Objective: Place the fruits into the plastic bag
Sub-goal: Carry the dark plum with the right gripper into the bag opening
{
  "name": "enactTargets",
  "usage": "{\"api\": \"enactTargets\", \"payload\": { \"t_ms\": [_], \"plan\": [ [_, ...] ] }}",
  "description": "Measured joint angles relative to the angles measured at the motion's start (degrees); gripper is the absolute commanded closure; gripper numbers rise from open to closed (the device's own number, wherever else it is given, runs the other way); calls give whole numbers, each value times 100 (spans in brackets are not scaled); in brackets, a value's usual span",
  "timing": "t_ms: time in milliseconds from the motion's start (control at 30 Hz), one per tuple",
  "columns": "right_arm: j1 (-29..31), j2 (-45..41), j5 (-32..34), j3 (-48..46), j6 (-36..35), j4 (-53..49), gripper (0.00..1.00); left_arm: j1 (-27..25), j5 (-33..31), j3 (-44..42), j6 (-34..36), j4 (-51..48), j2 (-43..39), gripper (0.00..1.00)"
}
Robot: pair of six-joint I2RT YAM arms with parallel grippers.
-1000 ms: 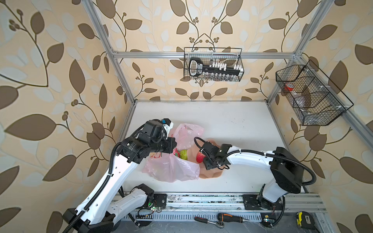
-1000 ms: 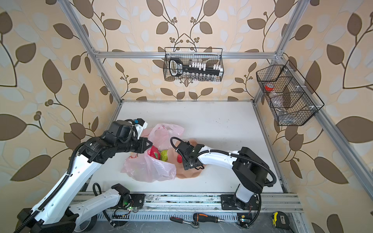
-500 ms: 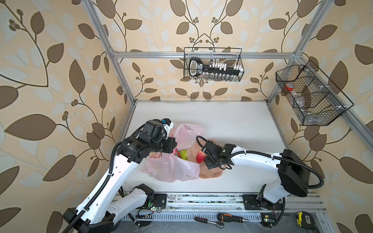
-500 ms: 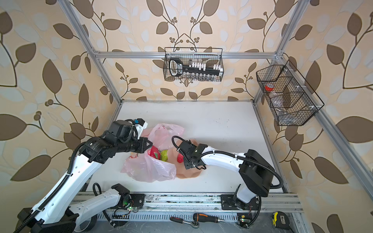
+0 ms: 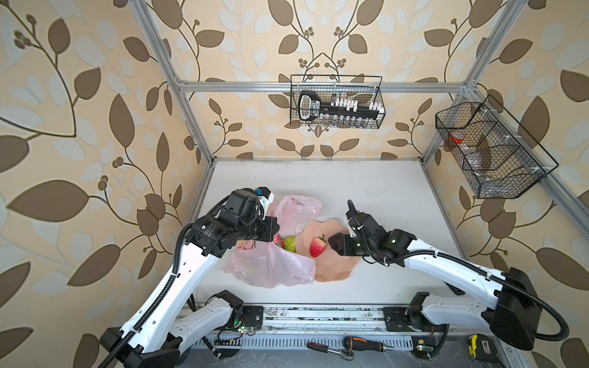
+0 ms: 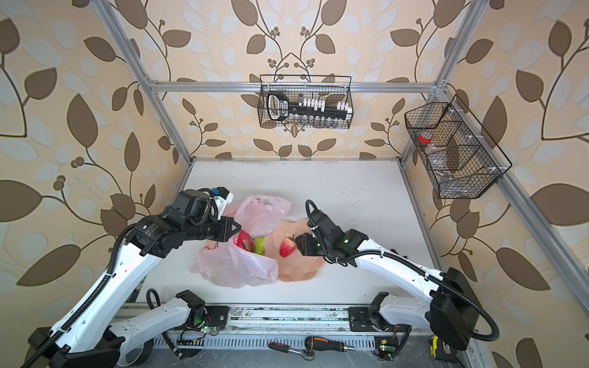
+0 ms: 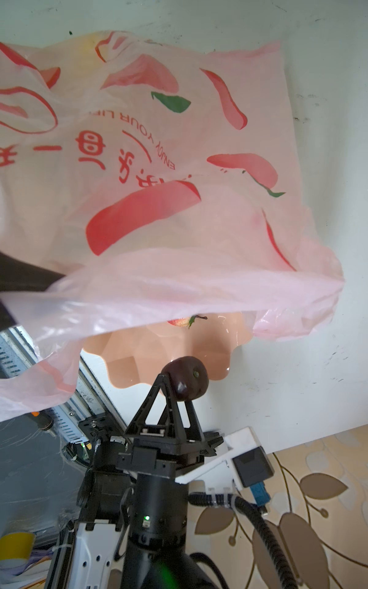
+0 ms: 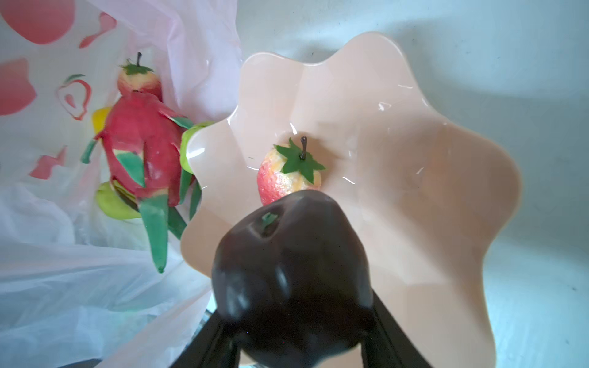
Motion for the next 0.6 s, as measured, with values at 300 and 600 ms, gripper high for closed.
{"api": "enactTargets", "payload": {
  "t_ms": [300,600],
  "plan": [
    [-269,-114,-1128,-326,592,1147,55,2,2,0,0,0,33,100],
    [-269,59,-1534,-507,997,1956,56,2,4,0,0,0,46,100]
  ]
}}
